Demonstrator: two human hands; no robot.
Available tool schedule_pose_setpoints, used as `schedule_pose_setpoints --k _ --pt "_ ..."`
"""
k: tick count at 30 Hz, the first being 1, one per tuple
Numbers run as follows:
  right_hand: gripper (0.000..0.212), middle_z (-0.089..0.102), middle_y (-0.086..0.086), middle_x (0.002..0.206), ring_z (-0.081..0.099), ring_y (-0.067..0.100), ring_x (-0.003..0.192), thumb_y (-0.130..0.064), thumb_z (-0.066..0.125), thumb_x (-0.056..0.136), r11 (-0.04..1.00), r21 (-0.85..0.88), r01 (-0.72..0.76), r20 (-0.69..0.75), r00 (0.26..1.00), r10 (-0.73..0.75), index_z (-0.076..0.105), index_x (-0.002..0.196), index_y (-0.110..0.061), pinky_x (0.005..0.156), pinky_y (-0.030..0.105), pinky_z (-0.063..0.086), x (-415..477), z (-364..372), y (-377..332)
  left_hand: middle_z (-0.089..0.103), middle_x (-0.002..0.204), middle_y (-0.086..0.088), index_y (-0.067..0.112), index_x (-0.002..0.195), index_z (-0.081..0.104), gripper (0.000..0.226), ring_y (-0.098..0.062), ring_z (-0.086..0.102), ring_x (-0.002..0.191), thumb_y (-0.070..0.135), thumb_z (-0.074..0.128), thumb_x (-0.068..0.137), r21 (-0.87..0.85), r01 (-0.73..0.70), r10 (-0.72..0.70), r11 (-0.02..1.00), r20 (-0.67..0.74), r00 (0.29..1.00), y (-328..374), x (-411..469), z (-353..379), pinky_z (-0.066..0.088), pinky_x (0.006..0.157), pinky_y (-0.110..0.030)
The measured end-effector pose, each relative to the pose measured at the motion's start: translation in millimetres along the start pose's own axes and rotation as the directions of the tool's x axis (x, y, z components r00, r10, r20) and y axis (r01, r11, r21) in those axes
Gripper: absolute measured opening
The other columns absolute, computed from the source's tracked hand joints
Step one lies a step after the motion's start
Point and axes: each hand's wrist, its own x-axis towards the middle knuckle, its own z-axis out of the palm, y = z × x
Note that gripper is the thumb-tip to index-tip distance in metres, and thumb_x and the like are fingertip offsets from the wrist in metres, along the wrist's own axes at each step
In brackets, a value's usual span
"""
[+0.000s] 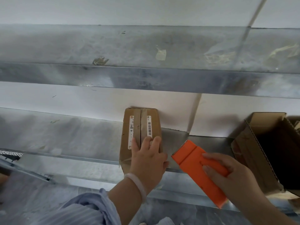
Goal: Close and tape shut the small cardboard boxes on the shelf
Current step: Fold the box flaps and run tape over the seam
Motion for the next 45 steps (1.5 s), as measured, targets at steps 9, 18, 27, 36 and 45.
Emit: schedule_pose_setpoints --k 9,18,27,36,45 --pt "0.038 0.061 -0.038 0.094 0.061 -0.009 0.080 -0.026 0.081 0.076 0.999 0.044 0.028 -0.050 0.998 -0.026 0.067 0.093 -0.057 0.065 0.024 0.049 -1 5 -4 0.057 0.131 0.008 0.030 0.139 0.047 0.055 -0.012 0.049 0.124 0.062 0.035 0.096 -0.360 -0.156 0.095 0.920 -0.181 0.979 -42 -25 -26 0.041 0.109 -0.048" --pt "0.036 0.063 -0.035 0.095 0.062 -0.006 0.082 -0.022 0.079 0.078 0.993 0.115 0.034 -0.061 0.998 -0.028 0.069 0.094 -0.053 0.063 0.018 0.049 -2 21 2 0.044 0.135 0.037 0.051 0.143 0.022 0.073 0.006 0.046 0.128 0.080 0.044 0.080 -0.931 0.211 -0.358 0.299 0.096 0.929 -61 -64 11 0.048 0.094 -0.014" --pt "0.030 0.056 -0.043 0.097 0.060 -0.008 0.083 -0.031 0.074 0.083 0.993 0.114 0.013 -0.096 0.995 -0.002 0.063 0.097 -0.055 0.071 0.034 0.056 -5 46 3 0.037 0.141 0.019 0.040 0.147 0.006 0.048 0.023 0.051 0.105 0.036 0.016 0.100 -0.934 0.358 -0.364 0.022 0.326 0.873 -44 -55 7 0.038 0.081 0.003" --pt "0.031 0.064 -0.031 0.093 0.060 -0.008 0.082 -0.023 0.076 0.082 0.990 0.140 0.009 -0.142 0.990 0.012 0.067 0.098 -0.047 0.065 0.023 0.048 -2 38 4 0.019 0.155 0.025 0.048 0.151 0.015 0.083 -0.003 0.018 0.147 0.085 0.037 0.079 -0.920 0.364 -0.345 0.143 0.298 0.890 -82 -49 10 0.027 0.117 -0.024" --pt "0.029 0.064 -0.023 0.101 0.063 0.001 0.087 -0.027 0.075 0.083 0.988 0.154 0.006 -0.168 0.986 0.020 0.067 0.103 -0.046 0.065 0.021 0.048 5 25 2 0.009 0.155 0.013 0.045 0.142 0.040 0.068 -0.013 0.046 0.126 0.077 0.018 0.086 -0.523 0.177 -0.130 0.834 0.126 0.984 -40 -55 -13 0.050 0.102 -0.031"
